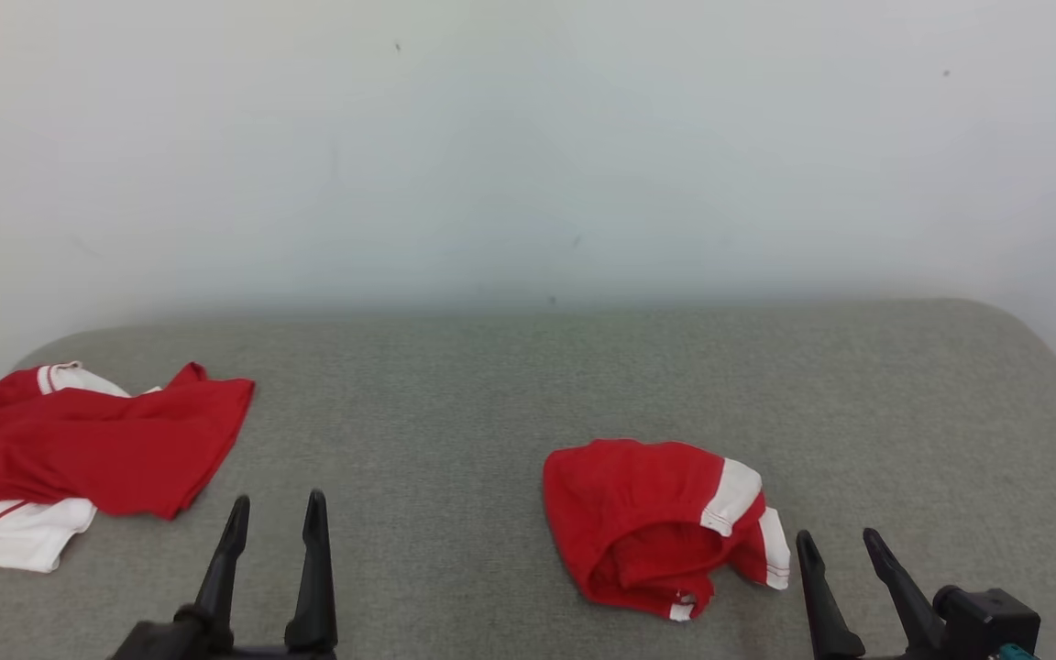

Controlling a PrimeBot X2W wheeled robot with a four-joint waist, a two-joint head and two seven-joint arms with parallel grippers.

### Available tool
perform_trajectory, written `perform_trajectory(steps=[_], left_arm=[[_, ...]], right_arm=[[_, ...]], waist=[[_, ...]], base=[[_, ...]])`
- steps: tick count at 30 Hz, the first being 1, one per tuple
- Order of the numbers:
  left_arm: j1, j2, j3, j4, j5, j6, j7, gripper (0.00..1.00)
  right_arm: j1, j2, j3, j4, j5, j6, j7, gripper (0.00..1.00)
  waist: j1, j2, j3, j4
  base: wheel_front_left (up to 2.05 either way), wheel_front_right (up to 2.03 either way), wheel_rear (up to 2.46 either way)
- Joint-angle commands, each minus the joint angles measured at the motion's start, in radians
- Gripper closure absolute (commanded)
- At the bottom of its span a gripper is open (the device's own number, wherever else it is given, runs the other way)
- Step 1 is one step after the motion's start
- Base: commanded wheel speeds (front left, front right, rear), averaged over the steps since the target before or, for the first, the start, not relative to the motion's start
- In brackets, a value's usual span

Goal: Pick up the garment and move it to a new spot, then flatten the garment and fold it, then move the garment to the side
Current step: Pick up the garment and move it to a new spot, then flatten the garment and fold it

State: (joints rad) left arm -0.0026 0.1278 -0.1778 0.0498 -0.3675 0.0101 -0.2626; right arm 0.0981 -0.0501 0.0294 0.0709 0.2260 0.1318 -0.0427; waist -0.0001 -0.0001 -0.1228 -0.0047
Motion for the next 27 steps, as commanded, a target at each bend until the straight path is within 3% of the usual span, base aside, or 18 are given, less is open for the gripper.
perform_trajectory(steps=[1,12,27], left_arm=[[0.033,-0.006,0.013,-0.010,0.024,-0.015,-0.004,0.00],[0.193,-0.019,0.106,0.004,0.121,-0.090,-0.004,0.00],[0.222,-0.054,0.150,0.010,0.146,-0.123,-0.004,0.00]], right_arm=[[0.014,0.000,-0.009,0.012,-0.010,-0.002,-0.016,0.00],[0.052,-0.004,-0.052,0.075,-0.031,-0.002,-0.065,0.00],[0.053,-0.002,-0.053,0.059,-0.036,-0.002,-0.030,0.00]], waist=[[0.0001,0.0001,-0.023,0.033],[0.0001,0.0001,-0.037,0.030],[0.0001,0.0001,-0.024,0.002]], base=[[0.00,0.00,0.00],[0.00,0.00,0.00],[0.00,0.00,0.00]])
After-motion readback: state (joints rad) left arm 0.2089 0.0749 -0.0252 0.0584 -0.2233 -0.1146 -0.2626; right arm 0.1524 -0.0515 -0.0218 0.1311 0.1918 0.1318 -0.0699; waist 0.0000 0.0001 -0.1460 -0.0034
